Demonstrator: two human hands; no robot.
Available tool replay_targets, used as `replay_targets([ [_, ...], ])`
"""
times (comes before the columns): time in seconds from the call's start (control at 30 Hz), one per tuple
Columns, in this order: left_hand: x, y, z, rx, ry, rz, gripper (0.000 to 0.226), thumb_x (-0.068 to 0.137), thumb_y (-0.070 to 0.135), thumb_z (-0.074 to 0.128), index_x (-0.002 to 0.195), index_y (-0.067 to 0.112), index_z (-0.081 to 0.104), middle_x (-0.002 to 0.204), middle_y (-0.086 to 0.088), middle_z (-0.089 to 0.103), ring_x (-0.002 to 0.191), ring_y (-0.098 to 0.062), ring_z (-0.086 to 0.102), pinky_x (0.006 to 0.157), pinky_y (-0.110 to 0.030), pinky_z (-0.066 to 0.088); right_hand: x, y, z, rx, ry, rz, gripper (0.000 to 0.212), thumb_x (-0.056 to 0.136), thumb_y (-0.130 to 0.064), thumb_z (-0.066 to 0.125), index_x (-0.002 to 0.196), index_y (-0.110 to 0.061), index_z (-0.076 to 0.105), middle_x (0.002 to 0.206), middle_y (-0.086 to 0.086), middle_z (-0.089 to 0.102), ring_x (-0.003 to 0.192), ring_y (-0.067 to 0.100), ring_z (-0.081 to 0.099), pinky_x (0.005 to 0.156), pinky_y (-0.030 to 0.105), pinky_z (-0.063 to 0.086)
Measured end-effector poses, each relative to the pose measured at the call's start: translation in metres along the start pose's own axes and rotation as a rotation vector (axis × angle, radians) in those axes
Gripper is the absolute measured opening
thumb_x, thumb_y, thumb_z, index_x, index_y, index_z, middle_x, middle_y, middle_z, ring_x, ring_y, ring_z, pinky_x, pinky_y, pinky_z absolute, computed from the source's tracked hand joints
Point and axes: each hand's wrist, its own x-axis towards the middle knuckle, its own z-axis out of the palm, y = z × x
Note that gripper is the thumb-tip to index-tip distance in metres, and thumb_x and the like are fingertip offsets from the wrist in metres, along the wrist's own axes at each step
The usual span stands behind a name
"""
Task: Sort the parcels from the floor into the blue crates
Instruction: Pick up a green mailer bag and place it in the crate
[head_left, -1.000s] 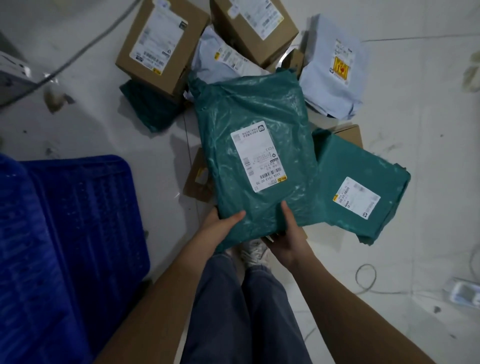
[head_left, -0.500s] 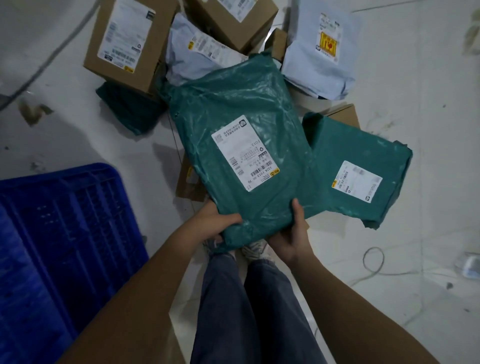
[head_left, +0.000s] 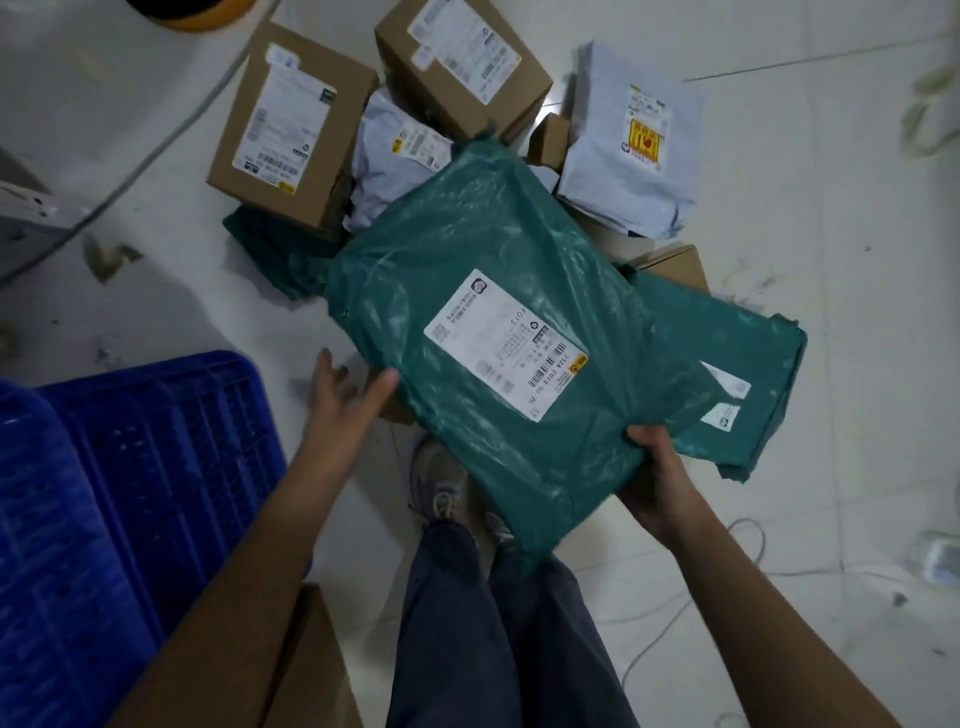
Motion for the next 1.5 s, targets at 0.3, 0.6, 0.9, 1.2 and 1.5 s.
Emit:
replay_targets([
  [0.3,0.011,0.032,-0.058,-0.088,-0.291,-0.170,0.108,0.032,0.067,0.082,0.128,0.028,0.051,0.120,0.007,0.063,0.106,-0.012,0.061,0.088,-0.029,0.048,-0.008,-0.056,0.003,-0.458,-0.156,-0.019,0.057,0.043,-0.021,0.065,0.100,-0.021,0.057,0.077,-0.016,0.074,0.069,-0.001,0.070,0.061,0.015,0.056],
  [0.6,-0.053,0.016,-0.069,-0.288,-0.275,-0.326,0.099,0.021,0.061,0.086,0.110,0.027,0.060,0.101,0.004,0.069,0.095,-0.015,0.063,0.077,-0.030,0.047,-0.038,-0.089,0.038,-0.664,-0.207,0.011,0.114,0.010,-0.058,0.085,0.114,-0.021,0.057,0.097,-0.004,0.072,0.080,0.009,0.071,0.068,0.024,0.057],
  [0.9,-0.190,0.104,-0.118,-0.531,-0.018,-0.151,0.016,0.092,0.034,0.049,0.093,0.023,0.062,0.078,0.002,0.070,0.072,-0.014,0.066,0.070,-0.029,0.046,-0.185,-0.136,0.129,-0.410,-0.213,-0.154,0.054,0.060,-0.046,0.076,0.106,-0.019,0.062,0.079,-0.003,0.075,0.067,0.012,0.071,0.060,0.025,0.057],
  [1.2,-0.349,0.179,-0.176,-0.791,0.049,0.055,0.016,0.091,0.027,0.049,0.097,0.019,0.062,0.062,0.006,0.073,0.061,-0.013,0.069,0.064,-0.029,0.052,-0.354,-0.198,0.205,-0.540,-0.459,-0.442,0.104,0.020,-0.033,0.086,0.116,-0.020,0.049,0.107,0.011,0.058,0.094,0.029,0.056,0.091,0.046,0.042],
  [1.5,-0.513,0.157,-0.208,-1.065,0.242,0.248,0.019,0.092,0.030,0.047,0.094,0.021,0.064,0.071,0.005,0.075,0.060,-0.009,0.071,0.058,-0.024,0.054,-0.456,-0.185,0.235,-0.707,-0.667,-0.527,0.085,0.054,-0.009,0.059,0.136,-0.014,0.038,0.099,0.001,0.065,0.071,0.010,0.070,0.054,0.021,0.055],
])
